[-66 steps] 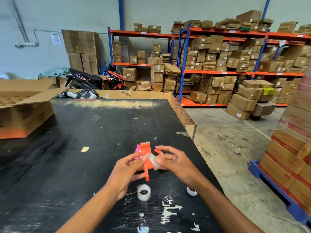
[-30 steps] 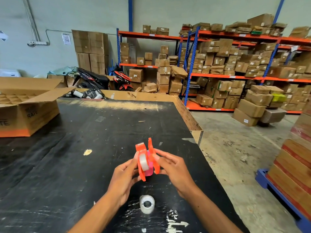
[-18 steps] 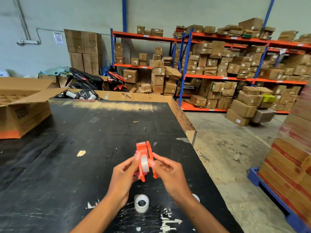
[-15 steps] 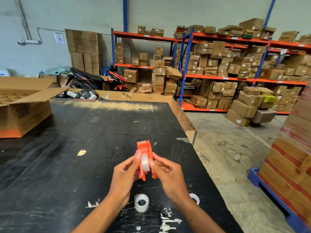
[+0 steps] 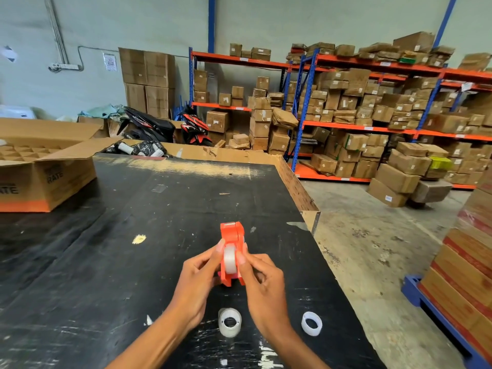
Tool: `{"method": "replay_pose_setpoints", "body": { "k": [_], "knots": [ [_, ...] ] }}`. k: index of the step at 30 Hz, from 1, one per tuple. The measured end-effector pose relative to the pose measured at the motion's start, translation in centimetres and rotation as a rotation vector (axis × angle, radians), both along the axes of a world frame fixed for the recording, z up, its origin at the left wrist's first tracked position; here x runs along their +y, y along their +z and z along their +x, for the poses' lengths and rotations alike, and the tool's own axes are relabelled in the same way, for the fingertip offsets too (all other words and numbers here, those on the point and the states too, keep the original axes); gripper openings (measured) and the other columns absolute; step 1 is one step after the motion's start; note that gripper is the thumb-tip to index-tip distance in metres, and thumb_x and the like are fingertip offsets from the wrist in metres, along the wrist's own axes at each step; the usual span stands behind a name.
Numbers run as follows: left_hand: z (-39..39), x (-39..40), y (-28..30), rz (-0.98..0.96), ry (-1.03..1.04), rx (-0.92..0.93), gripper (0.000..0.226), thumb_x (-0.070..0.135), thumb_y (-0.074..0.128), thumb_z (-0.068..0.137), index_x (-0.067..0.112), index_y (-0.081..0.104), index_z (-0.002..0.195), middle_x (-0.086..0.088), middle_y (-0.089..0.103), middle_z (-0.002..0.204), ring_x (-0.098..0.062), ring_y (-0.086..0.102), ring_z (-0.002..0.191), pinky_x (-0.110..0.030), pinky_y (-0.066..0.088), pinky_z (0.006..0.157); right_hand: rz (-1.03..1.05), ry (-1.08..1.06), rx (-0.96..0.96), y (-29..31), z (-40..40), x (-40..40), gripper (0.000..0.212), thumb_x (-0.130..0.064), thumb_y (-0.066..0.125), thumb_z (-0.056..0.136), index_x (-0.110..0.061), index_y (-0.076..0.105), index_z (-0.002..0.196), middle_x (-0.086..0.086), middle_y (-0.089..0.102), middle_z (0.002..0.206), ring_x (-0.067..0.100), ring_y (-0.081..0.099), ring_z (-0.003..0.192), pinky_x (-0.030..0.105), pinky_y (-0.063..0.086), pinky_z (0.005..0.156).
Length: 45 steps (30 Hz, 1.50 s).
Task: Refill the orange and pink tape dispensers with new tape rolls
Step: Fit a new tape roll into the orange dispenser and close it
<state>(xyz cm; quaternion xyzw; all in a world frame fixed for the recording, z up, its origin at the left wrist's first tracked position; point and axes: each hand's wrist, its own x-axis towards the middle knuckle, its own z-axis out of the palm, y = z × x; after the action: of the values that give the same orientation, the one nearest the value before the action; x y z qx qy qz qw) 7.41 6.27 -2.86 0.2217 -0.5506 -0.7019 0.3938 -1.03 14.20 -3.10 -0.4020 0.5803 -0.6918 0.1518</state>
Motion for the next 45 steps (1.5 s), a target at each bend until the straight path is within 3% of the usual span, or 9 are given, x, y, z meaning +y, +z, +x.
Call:
{"method": "replay_pose_setpoints", "body": {
  "k": [3, 8, 14, 18, 22, 29, 36, 38, 45],
  "knots": [
    [0.0, -0.4, 0.1, -0.026, 0.004, -0.013, 0.034, 0.034, 0.053, 0.090, 0.012, 0.074, 0.106, -0.018, 0.075, 0.102, -0.026, 0.067, 0.089, -0.035, 0.052, 0.075, -0.010, -0.030, -0.026, 0.3, 0.2, -0.4, 0.025, -0.022, 0.067, 0.086, -0.045, 0.072, 0.088, 0.008, 0.068, 0.091, 0.025, 0.069, 0.084, 0.040, 0.056, 0.074],
    [0.3, -0.9, 0.3, -0.041, 0.027, 0.006, 0.030, 0.028, 0.056, 0.088, 0.013, 0.072, 0.109, -0.010, 0.077, 0.103, -0.021, 0.072, 0.094, -0.026, 0.057, 0.073, -0.023, -0.044, -0.085, 0.6, 0.7, -0.7, 0.025, -0.015, 0.066, 0.087, -0.038, 0.067, 0.098, 0.006, 0.072, 0.101, 0.016, 0.071, 0.086, 0.020, 0.057, 0.068],
    [0.4, -1.3, 0.9, -0.045, 0.021, 0.020, 0.035, 0.032, 0.058, 0.084, 0.015, 0.072, 0.111, -0.007, 0.076, 0.107, -0.023, 0.069, 0.106, -0.036, 0.049, 0.089, -0.042, -0.048, 0.013, 1.2, 1.0, -1.0, 0.037, -0.019, 0.064, 0.088, -0.054, 0.070, 0.077, 0.014, 0.067, 0.088, 0.025, 0.068, 0.080, 0.041, 0.056, 0.068],
    [0.4, -1.5, 0.9, -0.042, 0.030, 0.003, 0.035, 0.034, 0.059, 0.082, 0.017, 0.073, 0.109, -0.008, 0.076, 0.107, -0.022, 0.069, 0.102, -0.036, 0.050, 0.090, -0.069, -0.063, -0.038, 1.0, 1.2, -1.3, 0.028, -0.020, 0.064, 0.088, -0.046, 0.073, 0.081, 0.009, 0.070, 0.087, 0.024, 0.069, 0.079, 0.033, 0.057, 0.066],
    [1.0, -1.6, 1.2, -0.075, 0.042, 0.024, 0.031, 0.033, 0.059, 0.080, 0.020, 0.075, 0.103, -0.007, 0.077, 0.102, -0.010, 0.071, 0.085, -0.023, 0.053, 0.070, -0.001, 0.057, -0.089, 2.0, 0.0, -1.0, 0.014, -0.018, 0.067, 0.086, -0.026, 0.074, 0.095, 0.006, 0.077, 0.087, 0.027, 0.072, 0.085, 0.025, 0.058, 0.066],
    [0.9, -0.5, 1.5, -0.062, 0.108, 0.027, 0.036, 0.036, 0.060, 0.084, 0.014, 0.073, 0.109, -0.009, 0.076, 0.107, -0.028, 0.068, 0.107, -0.051, 0.047, 0.102, -0.076, 0.033, -0.101, 1.5, 0.6, -0.9, 0.014, -0.017, 0.064, 0.087, -0.014, 0.078, 0.088, 0.020, 0.071, 0.085, 0.018, 0.067, 0.074, 0.018, 0.055, 0.061],
    [0.6, -1.2, 2.5, -0.125, 0.157, 0.007, 0.049, 0.039, 0.065, 0.075, 0.014, 0.069, 0.116, -0.005, 0.074, 0.113, -0.024, 0.067, 0.110, -0.047, 0.049, 0.099, 0.034, 0.073, 0.014, 4.4, -2.4, -1.2, 0.044, -0.038, 0.065, 0.079, -0.028, 0.061, 0.122, -0.009, 0.072, 0.102, 0.001, 0.069, 0.093, 0.015, 0.054, 0.079],
    [0.4, -1.0, 2.3, -0.140, 0.158, -0.001, 0.049, 0.037, 0.065, 0.075, 0.014, 0.068, 0.118, -0.004, 0.074, 0.114, -0.020, 0.067, 0.109, -0.041, 0.050, 0.096, 0.029, 0.092, 0.030, 5.0, -3.1, -1.2, 0.038, -0.032, 0.063, 0.085, -0.030, 0.057, 0.122, -0.012, 0.070, 0.105, 0.001, 0.069, 0.095, 0.018, 0.055, 0.083],
    [-0.1, -0.7, 1.9, -0.189, 0.128, -0.033, 0.037, 0.030, 0.061, 0.081, 0.014, 0.071, 0.113, -0.003, 0.075, 0.106, -0.028, 0.068, 0.105, -0.045, 0.053, 0.093, -0.064, 0.102, 0.033, 4.2, -2.8, -1.2, 0.024, -0.009, 0.062, 0.088, -0.015, 0.068, 0.111, 0.010, 0.067, 0.107, 0.000, 0.068, 0.088, 0.012, 0.053, 0.071]
  ]
}}
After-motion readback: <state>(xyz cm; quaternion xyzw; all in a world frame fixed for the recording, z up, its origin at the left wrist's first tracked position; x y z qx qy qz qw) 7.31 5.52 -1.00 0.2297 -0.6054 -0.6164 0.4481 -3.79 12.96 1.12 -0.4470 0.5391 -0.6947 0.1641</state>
